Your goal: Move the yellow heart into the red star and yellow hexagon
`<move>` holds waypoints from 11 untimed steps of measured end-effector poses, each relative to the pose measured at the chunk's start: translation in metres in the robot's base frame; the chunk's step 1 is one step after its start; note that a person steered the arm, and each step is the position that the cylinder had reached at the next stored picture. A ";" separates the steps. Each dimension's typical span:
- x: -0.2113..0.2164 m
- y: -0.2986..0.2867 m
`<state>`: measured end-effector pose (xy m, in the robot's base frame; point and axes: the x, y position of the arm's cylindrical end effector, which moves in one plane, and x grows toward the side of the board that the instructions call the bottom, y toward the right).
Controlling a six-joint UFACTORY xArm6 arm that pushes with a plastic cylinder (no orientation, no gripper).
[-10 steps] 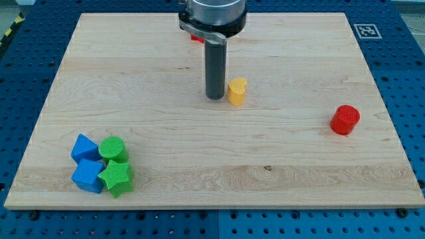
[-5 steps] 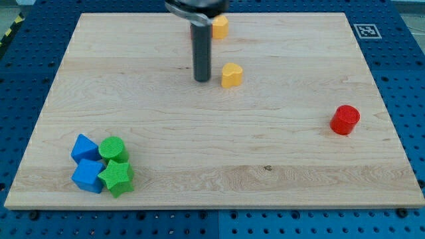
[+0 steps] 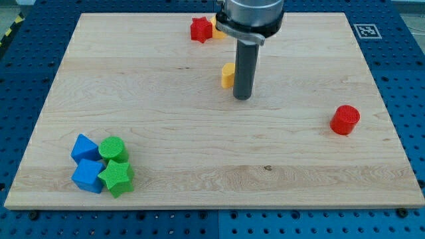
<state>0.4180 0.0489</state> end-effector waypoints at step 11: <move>-0.074 -0.029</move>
<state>0.3439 0.0197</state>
